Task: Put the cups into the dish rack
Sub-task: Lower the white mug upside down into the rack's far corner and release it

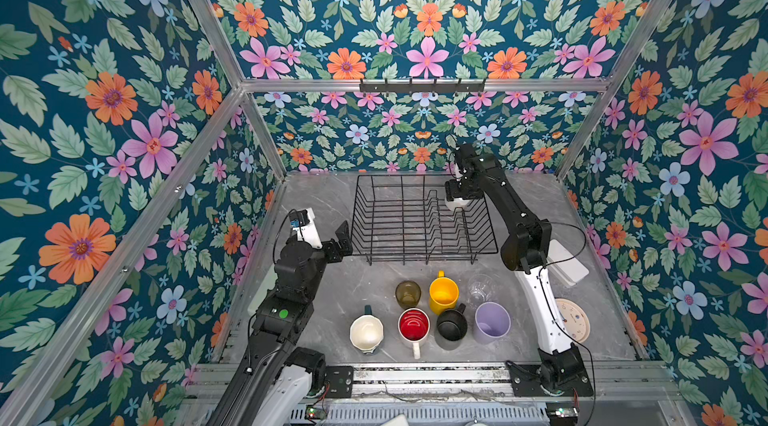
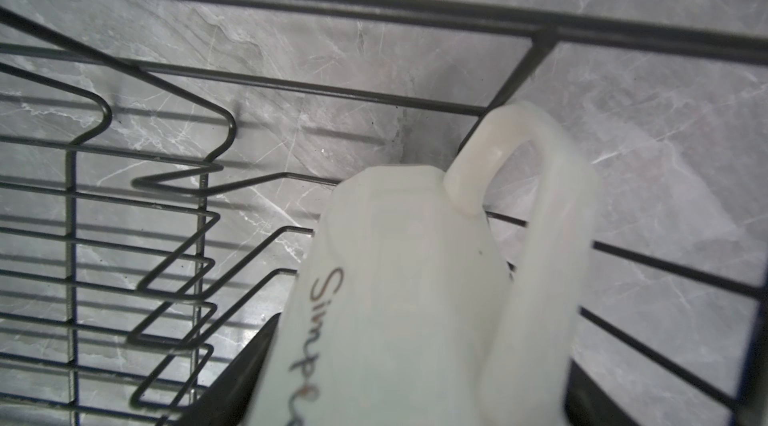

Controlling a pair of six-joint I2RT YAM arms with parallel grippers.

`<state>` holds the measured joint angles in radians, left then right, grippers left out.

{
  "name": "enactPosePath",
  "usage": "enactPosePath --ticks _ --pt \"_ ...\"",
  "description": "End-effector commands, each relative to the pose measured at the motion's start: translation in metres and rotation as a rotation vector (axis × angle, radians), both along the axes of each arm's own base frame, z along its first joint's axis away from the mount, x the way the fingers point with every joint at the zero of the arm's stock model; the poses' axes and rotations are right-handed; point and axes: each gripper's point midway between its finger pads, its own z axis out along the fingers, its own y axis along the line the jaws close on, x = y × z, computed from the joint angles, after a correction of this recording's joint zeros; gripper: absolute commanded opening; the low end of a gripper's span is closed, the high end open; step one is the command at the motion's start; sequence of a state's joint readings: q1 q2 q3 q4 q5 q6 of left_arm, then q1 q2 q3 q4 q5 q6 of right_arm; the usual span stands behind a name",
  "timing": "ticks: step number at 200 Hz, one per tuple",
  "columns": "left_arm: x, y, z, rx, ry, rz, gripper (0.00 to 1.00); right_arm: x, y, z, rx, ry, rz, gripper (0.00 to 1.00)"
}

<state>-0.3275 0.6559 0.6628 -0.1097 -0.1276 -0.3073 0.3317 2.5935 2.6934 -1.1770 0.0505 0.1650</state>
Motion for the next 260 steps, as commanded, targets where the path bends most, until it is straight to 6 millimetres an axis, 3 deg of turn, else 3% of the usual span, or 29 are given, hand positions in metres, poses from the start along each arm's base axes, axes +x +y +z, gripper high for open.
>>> enactPosePath --ticks 1,46,102,141,159,200,231,260 --pt "0.0 0.0 0.004 0.002 -0.008 0.0 1.0 -0.004 0.002 -0.005 0.002 0.023 0.027 0.73" --pt "0.0 0.002 0.005 0.002 -0.011 0.007 1.0 -0.004 0.004 -0.002 0.008 0.017 0.036 0.83" --pt "-0.002 0.003 0.007 0.001 -0.015 0.012 1.0 -0.004 0.006 0.003 0.024 0.009 0.043 0.87" --pt "-0.003 0.005 0.008 0.001 -0.014 0.019 1.0 -0.004 0.006 0.016 0.034 -0.014 0.043 0.87" --pt "-0.004 0.006 0.008 -0.003 -0.007 0.023 1.0 -0.004 0.007 0.031 0.044 -0.042 0.045 0.87" --pt "-0.012 0.009 -0.002 -0.017 0.056 0.034 1.0 -0.011 0.01 0.09 0.107 -0.148 0.052 0.87" --pt "-0.024 0.009 -0.019 -0.041 0.161 0.029 0.99 -0.031 0.013 0.125 0.192 -0.204 0.06 0.88" --pt "-0.044 0.002 -0.038 -0.066 0.312 -0.02 0.94 -0.058 0.012 0.139 0.266 -0.253 0.054 0.88"
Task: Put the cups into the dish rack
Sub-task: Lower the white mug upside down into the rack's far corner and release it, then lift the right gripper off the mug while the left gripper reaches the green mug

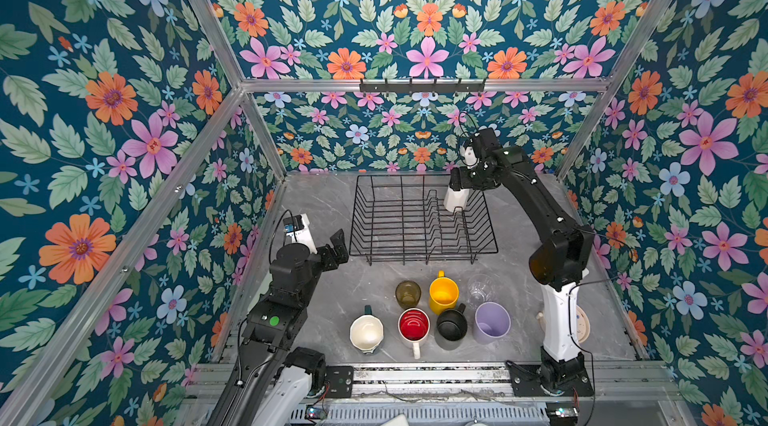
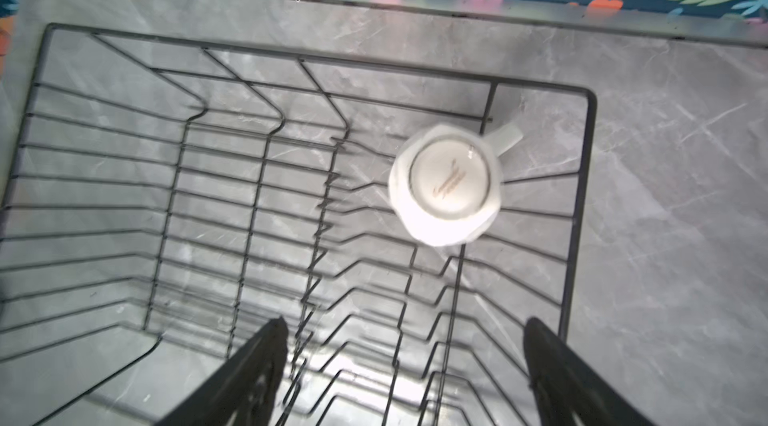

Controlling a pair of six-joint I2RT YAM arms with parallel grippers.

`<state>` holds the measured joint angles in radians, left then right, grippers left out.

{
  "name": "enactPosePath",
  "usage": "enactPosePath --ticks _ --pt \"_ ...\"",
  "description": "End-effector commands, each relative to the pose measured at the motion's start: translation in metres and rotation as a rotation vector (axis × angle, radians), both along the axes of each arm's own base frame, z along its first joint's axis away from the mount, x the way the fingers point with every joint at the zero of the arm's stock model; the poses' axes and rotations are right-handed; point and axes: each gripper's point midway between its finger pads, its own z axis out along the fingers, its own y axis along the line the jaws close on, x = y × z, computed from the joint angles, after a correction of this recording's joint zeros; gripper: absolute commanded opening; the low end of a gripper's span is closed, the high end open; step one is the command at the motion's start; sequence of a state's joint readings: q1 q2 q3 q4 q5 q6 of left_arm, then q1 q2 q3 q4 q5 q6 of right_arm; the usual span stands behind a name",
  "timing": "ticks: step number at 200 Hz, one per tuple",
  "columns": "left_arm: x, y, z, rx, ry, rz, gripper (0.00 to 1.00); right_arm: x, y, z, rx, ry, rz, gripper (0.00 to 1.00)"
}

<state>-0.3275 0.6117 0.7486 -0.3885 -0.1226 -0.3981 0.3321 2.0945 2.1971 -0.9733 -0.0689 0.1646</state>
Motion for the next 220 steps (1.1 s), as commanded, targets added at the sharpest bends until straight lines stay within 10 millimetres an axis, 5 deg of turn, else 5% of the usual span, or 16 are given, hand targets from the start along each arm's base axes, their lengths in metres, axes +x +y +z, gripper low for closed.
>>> enactPosePath --ticks 1,78,82,165,220 --pt "-0.019 -0.006 -0.025 -0.032 0.16 -0.041 0.94 -0.006 0.008 0.023 0.106 -0.089 -0.003 0.88" --pt "-0.073 -0.033 -0.096 -0.098 0.569 -0.205 0.76 -0.067 -0.005 0.022 0.172 -0.11 -0.01 0.88" --pt "-0.076 -0.035 -0.099 -0.104 0.586 -0.213 0.75 -0.073 -0.008 0.035 0.183 -0.138 -0.01 0.88" --pt "-0.133 -0.034 -0.126 -0.116 0.792 -0.28 0.65 -0.099 -0.018 0.022 0.18 -0.128 -0.017 0.88" --pt "-0.143 -0.044 -0.129 -0.151 0.825 -0.344 0.64 -0.106 -0.021 0.017 0.181 -0.123 -0.026 0.88"
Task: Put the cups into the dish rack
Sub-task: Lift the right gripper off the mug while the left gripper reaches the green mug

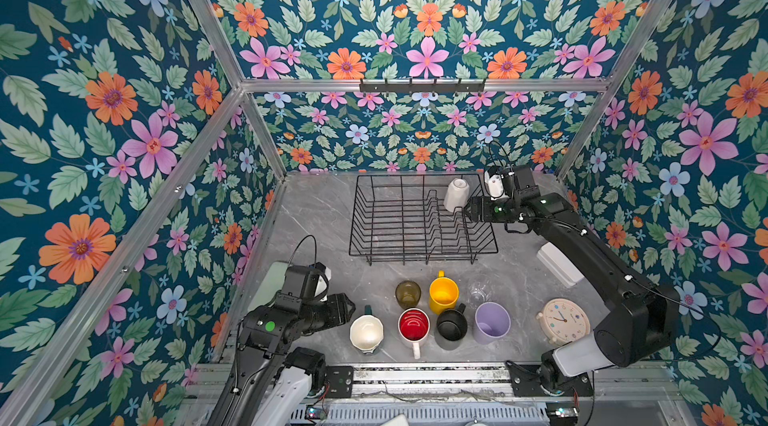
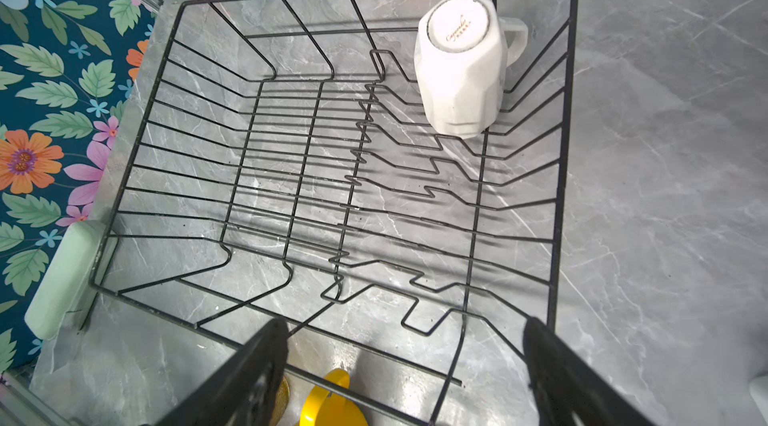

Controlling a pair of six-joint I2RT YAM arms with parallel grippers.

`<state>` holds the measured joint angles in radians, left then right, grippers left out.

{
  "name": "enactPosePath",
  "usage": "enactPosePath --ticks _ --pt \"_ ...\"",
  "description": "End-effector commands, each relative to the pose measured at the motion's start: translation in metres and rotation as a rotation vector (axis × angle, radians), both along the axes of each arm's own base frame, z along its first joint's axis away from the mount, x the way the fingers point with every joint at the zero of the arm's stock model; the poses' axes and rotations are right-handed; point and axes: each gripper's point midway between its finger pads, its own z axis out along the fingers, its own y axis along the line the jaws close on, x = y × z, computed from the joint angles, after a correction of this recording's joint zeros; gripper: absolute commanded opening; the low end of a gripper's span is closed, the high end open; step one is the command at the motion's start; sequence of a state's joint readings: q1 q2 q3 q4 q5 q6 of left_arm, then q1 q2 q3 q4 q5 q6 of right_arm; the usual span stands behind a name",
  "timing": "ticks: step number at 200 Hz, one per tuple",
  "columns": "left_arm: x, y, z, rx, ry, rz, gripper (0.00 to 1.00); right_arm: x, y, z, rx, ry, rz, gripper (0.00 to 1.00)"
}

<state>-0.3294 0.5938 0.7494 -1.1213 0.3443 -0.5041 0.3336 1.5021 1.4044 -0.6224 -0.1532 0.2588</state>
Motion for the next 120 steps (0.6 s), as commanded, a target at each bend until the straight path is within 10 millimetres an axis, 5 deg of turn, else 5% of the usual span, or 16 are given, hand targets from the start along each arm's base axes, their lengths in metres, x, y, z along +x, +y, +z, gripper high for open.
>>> enactPosePath --ticks 1,120 --pt "-0.008 -0.006 -0.002 -0.024 0.031 -0.045 0.64 0.003 0.001 0.007 0.019 -0.031 -0.009 0.88" --pt "-0.008 -0.018 -0.008 -0.036 0.029 -0.153 0.62 -0.005 -0.001 -0.002 0.026 -0.007 -0.019 0.88"
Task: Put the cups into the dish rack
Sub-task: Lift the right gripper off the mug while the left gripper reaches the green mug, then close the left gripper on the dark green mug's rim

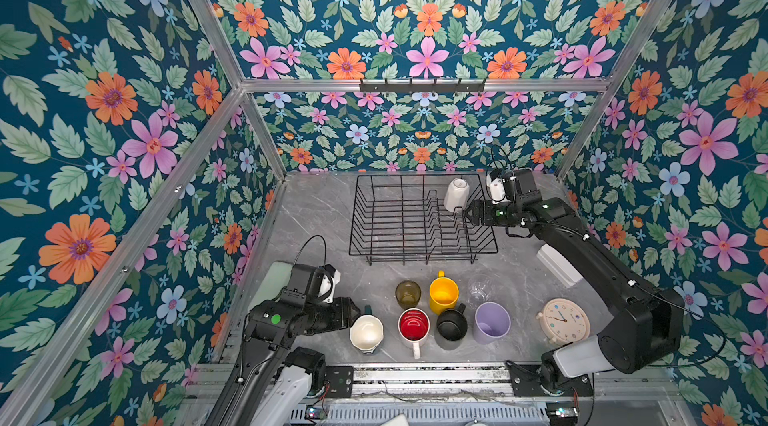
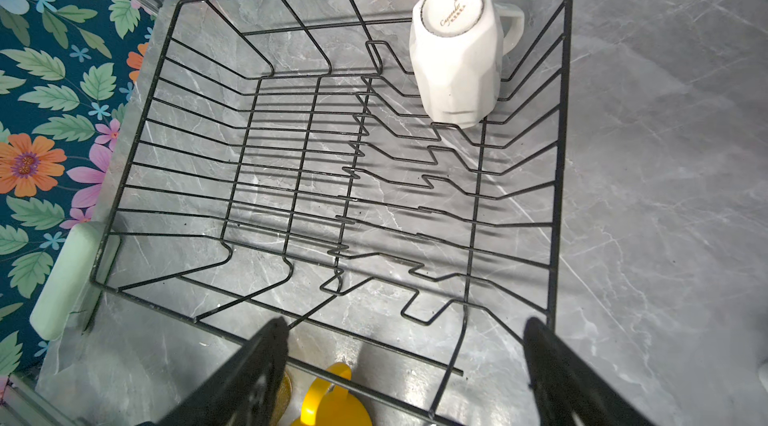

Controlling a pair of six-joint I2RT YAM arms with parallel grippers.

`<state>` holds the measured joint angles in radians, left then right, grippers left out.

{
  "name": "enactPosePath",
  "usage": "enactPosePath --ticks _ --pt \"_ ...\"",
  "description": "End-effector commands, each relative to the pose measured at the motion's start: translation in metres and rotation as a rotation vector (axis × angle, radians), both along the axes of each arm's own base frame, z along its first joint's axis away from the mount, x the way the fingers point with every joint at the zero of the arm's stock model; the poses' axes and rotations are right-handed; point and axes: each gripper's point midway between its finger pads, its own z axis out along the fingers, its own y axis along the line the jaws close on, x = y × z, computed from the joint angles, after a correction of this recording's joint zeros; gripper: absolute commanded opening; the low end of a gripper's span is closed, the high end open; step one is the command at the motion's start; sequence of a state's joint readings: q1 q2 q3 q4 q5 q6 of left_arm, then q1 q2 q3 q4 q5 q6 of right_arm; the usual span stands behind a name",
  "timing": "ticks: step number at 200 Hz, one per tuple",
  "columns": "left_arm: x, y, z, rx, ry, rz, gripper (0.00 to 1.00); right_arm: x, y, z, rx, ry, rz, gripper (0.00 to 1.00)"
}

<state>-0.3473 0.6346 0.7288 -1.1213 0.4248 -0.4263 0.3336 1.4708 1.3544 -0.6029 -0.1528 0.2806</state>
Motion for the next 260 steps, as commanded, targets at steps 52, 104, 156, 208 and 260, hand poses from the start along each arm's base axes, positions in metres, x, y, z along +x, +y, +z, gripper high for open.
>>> enactPosePath --ticks 52,104,156,208,260 --pt "0.003 -0.015 0.003 -0.024 -0.046 -0.091 0.62 0.001 0.001 0.003 0.007 -0.011 -0.003 0.88" --pt "-0.003 -0.017 -0.006 0.009 -0.031 -0.14 0.61 -0.001 0.0 0.0 0.006 -0.004 -0.006 0.88" --pt "-0.008 -0.013 -0.015 0.057 0.001 -0.156 0.58 -0.002 0.0 0.0 0.003 -0.003 -0.004 0.88" --pt "-0.007 -0.018 -0.021 0.072 0.012 -0.175 0.53 -0.003 -0.001 0.0 0.001 -0.005 -0.006 0.88" --pt "-0.007 -0.02 -0.034 0.115 0.038 -0.191 0.49 -0.007 -0.006 -0.001 -0.01 -0.011 -0.017 0.88"
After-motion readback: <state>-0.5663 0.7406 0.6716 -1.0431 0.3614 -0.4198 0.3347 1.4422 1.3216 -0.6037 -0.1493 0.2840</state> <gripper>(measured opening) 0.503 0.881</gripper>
